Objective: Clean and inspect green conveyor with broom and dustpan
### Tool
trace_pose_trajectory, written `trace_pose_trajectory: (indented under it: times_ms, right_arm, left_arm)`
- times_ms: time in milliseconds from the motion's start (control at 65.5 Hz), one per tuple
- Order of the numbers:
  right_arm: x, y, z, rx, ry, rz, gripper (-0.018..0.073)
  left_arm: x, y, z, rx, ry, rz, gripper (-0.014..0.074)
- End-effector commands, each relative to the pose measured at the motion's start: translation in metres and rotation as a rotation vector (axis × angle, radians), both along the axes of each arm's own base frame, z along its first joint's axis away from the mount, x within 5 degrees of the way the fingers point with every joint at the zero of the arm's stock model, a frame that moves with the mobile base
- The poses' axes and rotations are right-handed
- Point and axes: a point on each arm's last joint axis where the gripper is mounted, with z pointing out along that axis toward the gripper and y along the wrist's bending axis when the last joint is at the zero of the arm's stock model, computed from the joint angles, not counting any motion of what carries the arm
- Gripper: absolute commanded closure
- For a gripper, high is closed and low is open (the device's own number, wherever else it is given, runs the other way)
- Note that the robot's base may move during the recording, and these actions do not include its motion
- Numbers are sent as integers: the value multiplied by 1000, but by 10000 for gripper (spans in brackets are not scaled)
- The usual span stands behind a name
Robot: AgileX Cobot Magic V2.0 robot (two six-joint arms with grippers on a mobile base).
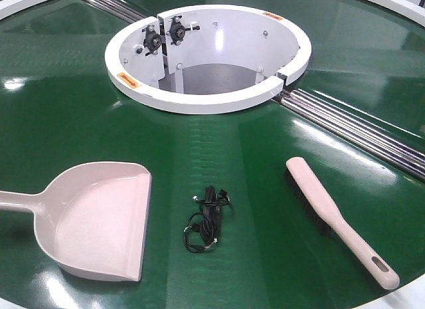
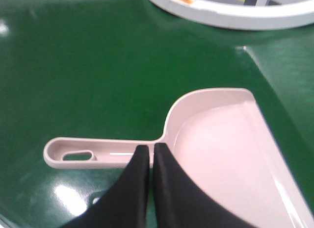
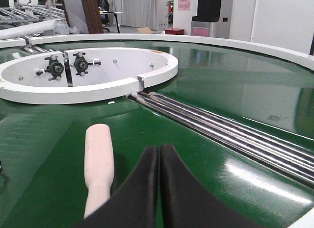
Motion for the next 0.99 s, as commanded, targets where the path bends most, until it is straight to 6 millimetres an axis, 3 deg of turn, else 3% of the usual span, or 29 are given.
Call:
trace_pose_trajectory:
  times_ms: [0, 153, 428, 535, 749, 978]
  right_arm:
    - [-1, 0, 6, -12, -81, 2, 568]
    - [-1, 0, 6, -12, -81, 2, 568]
    - [-1, 0, 6, -12, -81, 2, 568]
    - [-1, 0, 6, -12, -81, 2, 568]
    - [-1, 0, 6, -12, -81, 2, 568]
    - [-1, 0, 6, -12, -81, 2, 568]
  left_arm:
    - [11, 0, 10, -3, -64, 1, 585]
    - [17, 0, 4, -3, -23, 2, 493]
    - [17, 0, 4, -2, -30, 1, 108]
    - [17, 0, 6, -5, -53, 1, 13]
    - [18, -3, 9, -77, -52, 11, 23]
    - [22, -1, 57, 168, -67, -107, 95]
